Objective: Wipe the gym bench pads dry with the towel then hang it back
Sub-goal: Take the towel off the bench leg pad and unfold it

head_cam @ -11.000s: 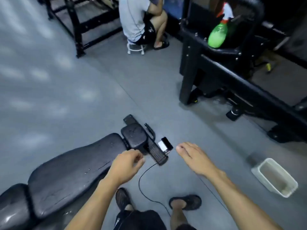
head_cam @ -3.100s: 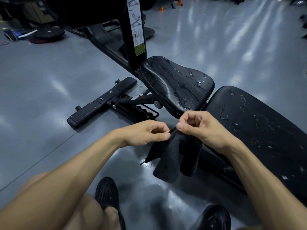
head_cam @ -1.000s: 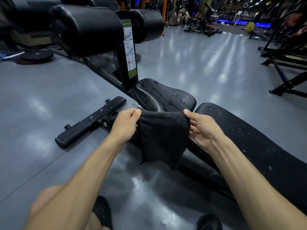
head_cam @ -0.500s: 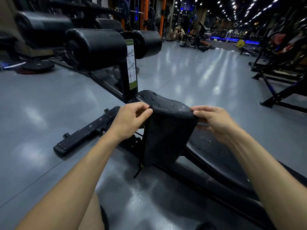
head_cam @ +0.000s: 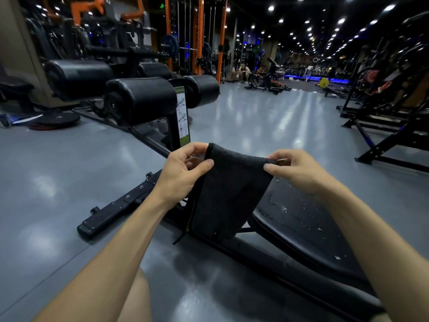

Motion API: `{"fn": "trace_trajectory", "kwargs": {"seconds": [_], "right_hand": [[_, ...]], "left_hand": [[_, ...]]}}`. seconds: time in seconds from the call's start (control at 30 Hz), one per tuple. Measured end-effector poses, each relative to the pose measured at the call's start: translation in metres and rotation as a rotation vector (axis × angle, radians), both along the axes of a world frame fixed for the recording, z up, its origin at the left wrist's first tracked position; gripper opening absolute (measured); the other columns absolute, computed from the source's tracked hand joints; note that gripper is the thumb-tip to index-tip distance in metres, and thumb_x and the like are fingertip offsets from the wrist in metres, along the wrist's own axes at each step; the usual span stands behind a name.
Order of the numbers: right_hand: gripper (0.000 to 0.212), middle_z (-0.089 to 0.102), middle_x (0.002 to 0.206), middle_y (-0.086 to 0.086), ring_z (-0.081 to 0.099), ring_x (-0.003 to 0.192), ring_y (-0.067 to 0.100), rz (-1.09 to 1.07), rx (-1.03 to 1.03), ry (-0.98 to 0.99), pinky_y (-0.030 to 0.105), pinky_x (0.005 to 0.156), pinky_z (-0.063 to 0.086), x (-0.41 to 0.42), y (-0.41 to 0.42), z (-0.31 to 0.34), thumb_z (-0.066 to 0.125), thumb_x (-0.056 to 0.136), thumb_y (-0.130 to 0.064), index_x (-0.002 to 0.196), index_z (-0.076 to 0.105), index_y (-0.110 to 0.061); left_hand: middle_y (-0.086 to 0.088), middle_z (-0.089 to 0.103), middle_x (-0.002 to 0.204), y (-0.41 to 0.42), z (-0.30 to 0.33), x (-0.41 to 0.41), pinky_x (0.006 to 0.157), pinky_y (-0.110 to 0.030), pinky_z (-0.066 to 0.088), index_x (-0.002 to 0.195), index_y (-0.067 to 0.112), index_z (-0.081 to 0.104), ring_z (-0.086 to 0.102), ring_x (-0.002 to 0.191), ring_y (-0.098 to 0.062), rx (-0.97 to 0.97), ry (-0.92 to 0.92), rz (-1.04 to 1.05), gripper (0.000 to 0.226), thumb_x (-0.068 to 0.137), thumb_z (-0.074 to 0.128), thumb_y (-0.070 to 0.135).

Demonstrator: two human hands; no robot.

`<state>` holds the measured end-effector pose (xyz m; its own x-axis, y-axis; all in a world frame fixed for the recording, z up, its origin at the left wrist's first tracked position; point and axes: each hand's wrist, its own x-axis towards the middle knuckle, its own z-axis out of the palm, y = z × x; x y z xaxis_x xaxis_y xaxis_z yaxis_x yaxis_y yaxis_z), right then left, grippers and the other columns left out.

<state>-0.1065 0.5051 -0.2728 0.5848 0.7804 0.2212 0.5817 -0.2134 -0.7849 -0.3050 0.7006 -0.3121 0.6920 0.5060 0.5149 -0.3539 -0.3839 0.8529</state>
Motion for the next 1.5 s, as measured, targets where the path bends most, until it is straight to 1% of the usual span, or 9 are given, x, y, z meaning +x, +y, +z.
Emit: {"fn": "trace_trajectory", "kwargs": {"seconds": [0.17, 0.4, 0.53, 0.8, 1.0, 1.1, 1.2, 1.3, 1.5], "right_hand": [[0.04, 0.07, 0.126, 0.007, 0.066, 0.117, 0.021, 0.262, 0.255, 0.535, 0.037, 0.101, 0.052, -0.023, -0.008, -0.001, 0.066, 0.093, -0.031, 0.125, 0.066, -0.007], [0.026, 0.077, 0.096, 0.013, 0.074, 0.085, 0.025, 0.156, 0.382, 0.511, 0.035, 0.071, 0.06, -0.05, 0.004, 0.0, 0.07, 0.088, -0.029, 0.097, 0.075, -0.005], [0.026, 0.076, 0.092, 0.016, 0.075, 0.076, 0.024, 0.135, 0.395, 0.656, 0.032, 0.067, 0.062, -0.051, 0.012, 0.018, 0.068, 0.093, -0.026, 0.096, 0.073, -0.001], [0.03, 0.076, 0.11, 0.006, 0.075, 0.092, 0.02, 0.079, 0.306, 1.171, 0.039, 0.084, 0.059, -0.044, -0.017, -0.059, 0.064, 0.093, -0.038, 0.102, 0.08, -0.014], [0.025, 0.077, 0.108, 0.011, 0.075, 0.087, 0.017, 0.174, 0.286, 1.322, 0.028, 0.073, 0.062, -0.046, -0.032, -0.099, 0.072, 0.081, -0.029, 0.097, 0.082, -0.012], [0.013, 0.078, 0.097, 0.008, 0.074, 0.073, 0.014, 0.156, 0.248, 1.236, 0.025, 0.063, 0.061, -0.048, -0.035, -0.113, 0.081, 0.072, -0.018, 0.084, 0.082, -0.015], [0.024, 0.076, 0.107, 0.007, 0.072, 0.069, 0.01, 0.113, 0.26, 1.07, 0.02, 0.059, 0.058, -0.037, -0.034, -0.107, 0.064, 0.089, -0.001, 0.108, 0.074, -0.013], [0.04, 0.073, 0.119, 0.009, 0.072, 0.076, 0.012, 0.191, 0.409, 0.891, 0.022, 0.061, 0.059, -0.025, -0.038, -0.083, 0.059, 0.091, 0.008, 0.124, 0.065, -0.013], [0.025, 0.077, 0.097, 0.001, 0.065, 0.074, 0.017, 0.297, 0.564, 0.587, 0.026, 0.06, 0.049, -0.004, -0.049, -0.036, 0.072, 0.08, -0.009, 0.1, 0.07, -0.023]], "left_hand": [[0.002, 0.075, 0.104, -0.009, 0.035, -0.006, 0.081, -0.024, 0.058, 0.113, 0.013, 0.069, 0.072, 0.092, -0.013, -0.063, -0.149, -0.03, 0.026, 0.093, 0.066, -0.004], [-0.002, 0.069, 0.102, -0.01, 0.026, -0.019, 0.068, -0.027, 0.059, 0.118, 0.017, 0.063, 0.069, 0.085, -0.015, -0.341, -0.194, -0.043, 0.027, 0.092, 0.069, 0.011], [-0.011, 0.069, 0.13, -0.023, -0.019, -0.028, 0.088, -0.041, 0.059, 0.128, 0.015, 0.069, 0.069, 0.114, -0.026, -0.617, 0.297, -0.454, 0.052, 0.093, 0.063, 0.052], [-0.027, 0.065, 0.131, -0.036, -0.047, -0.003, 0.11, -0.055, 0.045, 0.131, 0.002, 0.063, 0.06, 0.124, -0.043, -0.681, 0.337, -0.315, 0.034, 0.099, 0.056, 0.008], [-0.024, 0.072, 0.116, -0.041, -0.041, 0.006, 0.086, -0.041, 0.061, 0.126, -0.003, 0.063, 0.072, 0.097, -0.032, -0.762, 0.342, -0.153, 0.031, 0.098, 0.056, 0.008], [-0.022, 0.073, 0.103, -0.04, -0.049, 0.007, 0.076, -0.037, 0.064, 0.121, -0.006, 0.064, 0.073, 0.085, -0.029, -0.808, 0.416, -0.1, 0.028, 0.096, 0.057, 0.006], [-0.029, 0.068, 0.122, -0.043, -0.049, 0.005, 0.086, -0.04, 0.061, 0.127, -0.012, 0.06, 0.071, 0.094, -0.032, -0.768, 0.473, -0.129, 0.036, 0.093, 0.06, 0.002], [-0.024, 0.068, 0.125, -0.05, -0.03, 0.009, 0.092, -0.037, 0.06, 0.127, 0.0, 0.062, 0.071, 0.103, -0.029, -0.568, 0.245, -0.196, 0.038, 0.091, 0.056, -0.011], [-0.014, 0.076, 0.11, -0.047, 0.012, 0.019, 0.085, -0.038, 0.061, 0.1, 0.011, 0.071, 0.074, 0.099, -0.027, -0.319, 0.012, -0.196, 0.025, 0.08, 0.074, -0.004]]}}
